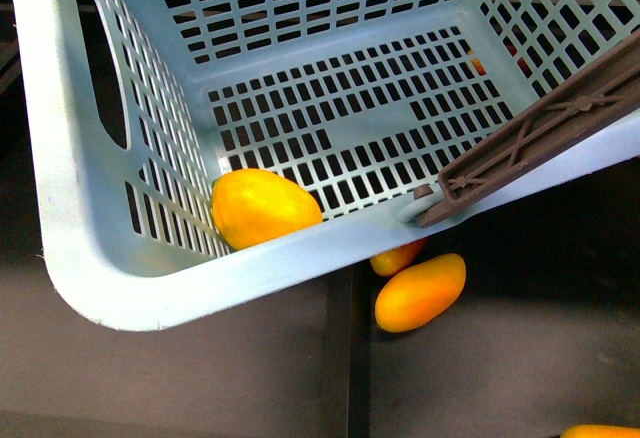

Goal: Pick lemon and mango into basket

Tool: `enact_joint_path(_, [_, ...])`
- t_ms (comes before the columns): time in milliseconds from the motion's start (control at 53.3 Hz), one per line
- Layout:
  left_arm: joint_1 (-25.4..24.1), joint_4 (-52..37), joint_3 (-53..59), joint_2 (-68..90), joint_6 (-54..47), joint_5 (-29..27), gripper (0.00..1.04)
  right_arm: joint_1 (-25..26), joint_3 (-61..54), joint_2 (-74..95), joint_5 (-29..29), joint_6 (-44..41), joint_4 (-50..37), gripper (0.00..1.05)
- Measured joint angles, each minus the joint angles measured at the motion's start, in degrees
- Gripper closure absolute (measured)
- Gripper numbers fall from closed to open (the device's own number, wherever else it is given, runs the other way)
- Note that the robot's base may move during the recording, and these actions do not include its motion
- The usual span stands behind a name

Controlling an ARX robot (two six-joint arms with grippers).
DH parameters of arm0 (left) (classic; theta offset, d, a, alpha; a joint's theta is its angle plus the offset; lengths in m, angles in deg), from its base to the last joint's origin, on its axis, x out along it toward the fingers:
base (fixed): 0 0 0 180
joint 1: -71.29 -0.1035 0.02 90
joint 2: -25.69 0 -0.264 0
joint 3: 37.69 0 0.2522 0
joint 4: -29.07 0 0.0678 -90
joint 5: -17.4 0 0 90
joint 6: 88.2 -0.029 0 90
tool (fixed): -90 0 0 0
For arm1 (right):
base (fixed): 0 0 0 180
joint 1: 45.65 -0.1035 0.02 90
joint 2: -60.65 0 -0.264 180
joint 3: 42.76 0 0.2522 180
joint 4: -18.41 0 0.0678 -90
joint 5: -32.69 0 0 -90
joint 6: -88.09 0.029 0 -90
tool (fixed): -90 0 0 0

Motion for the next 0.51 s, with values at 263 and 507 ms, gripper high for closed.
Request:
enact_joint_path(263, [0.0,0.0,0.0,0.0,0.02,0.04,0.98,0.09,-1.05,-15.78,-12.28,-2.56,3.1,0.42])
enact_joint_path(507, [0.0,0.0,0.0,0.0,0.0,0.02,0.98,-8.22,-3.34,-31.74,-15.02,5.64,-1.68,0.42])
